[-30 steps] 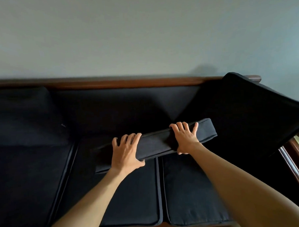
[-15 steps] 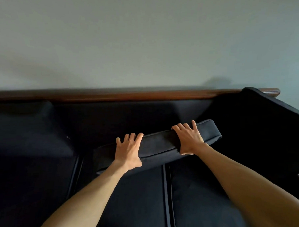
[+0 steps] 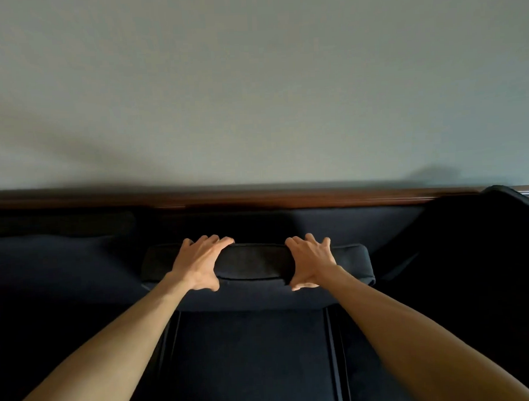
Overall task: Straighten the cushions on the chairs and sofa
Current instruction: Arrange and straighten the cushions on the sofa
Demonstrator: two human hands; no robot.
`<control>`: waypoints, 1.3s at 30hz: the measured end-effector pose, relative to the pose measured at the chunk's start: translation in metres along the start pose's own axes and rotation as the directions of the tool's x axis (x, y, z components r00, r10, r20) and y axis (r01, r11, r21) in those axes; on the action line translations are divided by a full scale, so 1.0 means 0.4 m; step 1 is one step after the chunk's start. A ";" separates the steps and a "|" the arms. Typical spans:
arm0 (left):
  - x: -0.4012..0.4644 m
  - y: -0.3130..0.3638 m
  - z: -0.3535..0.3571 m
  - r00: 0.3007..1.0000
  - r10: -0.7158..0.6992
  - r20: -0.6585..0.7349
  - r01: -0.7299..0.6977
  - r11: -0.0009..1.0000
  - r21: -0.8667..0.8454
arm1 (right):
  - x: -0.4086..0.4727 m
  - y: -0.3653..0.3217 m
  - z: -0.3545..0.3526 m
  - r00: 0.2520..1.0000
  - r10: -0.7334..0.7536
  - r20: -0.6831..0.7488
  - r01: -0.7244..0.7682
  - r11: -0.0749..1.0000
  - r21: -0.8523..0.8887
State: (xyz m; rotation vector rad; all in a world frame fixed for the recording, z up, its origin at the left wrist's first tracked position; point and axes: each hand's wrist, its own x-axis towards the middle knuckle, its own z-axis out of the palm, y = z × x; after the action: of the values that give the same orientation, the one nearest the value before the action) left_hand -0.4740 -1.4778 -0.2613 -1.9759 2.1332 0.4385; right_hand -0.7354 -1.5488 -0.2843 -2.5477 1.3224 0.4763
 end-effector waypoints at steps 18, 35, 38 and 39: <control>0.089 -0.211 -0.011 0.998 0.043 0.050 -0.040 0.997 -0.061 | 0.170 -0.114 -0.068 0.997 0.034 0.071 -0.035 0.999 0.016; 0.184 -0.230 -0.013 0.994 0.015 0.109 -0.012 0.999 -0.032 | 0.227 -0.058 -0.050 0.998 0.057 -0.011 -0.057 0.998 0.031; 0.196 -0.235 -0.013 0.998 -0.011 0.063 0.013 0.999 -0.030 | 0.226 -0.039 -0.031 0.992 0.065 -0.107 -0.061 0.997 0.039; 0.197 -0.231 -0.011 0.999 -0.016 0.046 0.017 0.999 -0.037 | 0.222 -0.033 -0.023 0.989 0.066 -0.134 -0.062 0.998 0.033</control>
State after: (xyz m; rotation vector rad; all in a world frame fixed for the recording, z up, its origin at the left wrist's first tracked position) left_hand -0.3887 -1.5586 -0.2918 -1.9819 2.0945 0.5190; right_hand -0.6749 -1.6109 -0.3093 -2.5603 1.4494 0.2976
